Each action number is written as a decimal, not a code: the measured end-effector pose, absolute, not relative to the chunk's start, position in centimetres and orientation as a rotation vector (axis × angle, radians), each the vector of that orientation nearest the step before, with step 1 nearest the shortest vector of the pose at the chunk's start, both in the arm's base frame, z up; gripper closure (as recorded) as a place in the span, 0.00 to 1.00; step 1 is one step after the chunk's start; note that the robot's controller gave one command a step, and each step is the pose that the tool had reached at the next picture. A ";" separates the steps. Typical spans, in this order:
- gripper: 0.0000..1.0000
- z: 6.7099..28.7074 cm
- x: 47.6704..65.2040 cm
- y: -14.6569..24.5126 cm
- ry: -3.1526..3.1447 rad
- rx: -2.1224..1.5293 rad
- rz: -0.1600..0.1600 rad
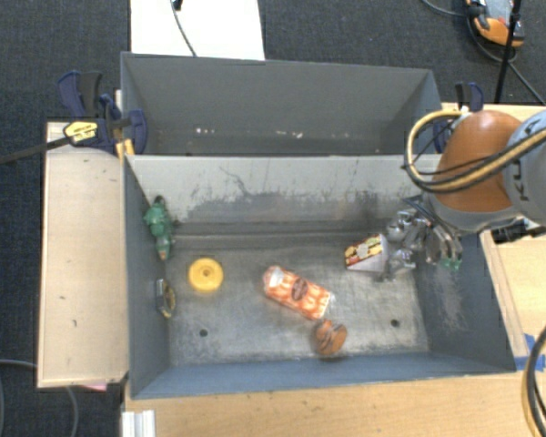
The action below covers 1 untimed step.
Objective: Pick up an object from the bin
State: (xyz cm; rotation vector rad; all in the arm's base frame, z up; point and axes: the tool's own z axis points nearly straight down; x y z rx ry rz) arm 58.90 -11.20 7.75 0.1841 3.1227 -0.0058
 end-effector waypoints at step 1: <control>1.00 7.8 58.9 -11.2 3.123 0.184 -0.006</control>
Offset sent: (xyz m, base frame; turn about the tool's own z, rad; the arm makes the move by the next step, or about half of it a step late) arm -0.0038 0.0076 0.0798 0.0161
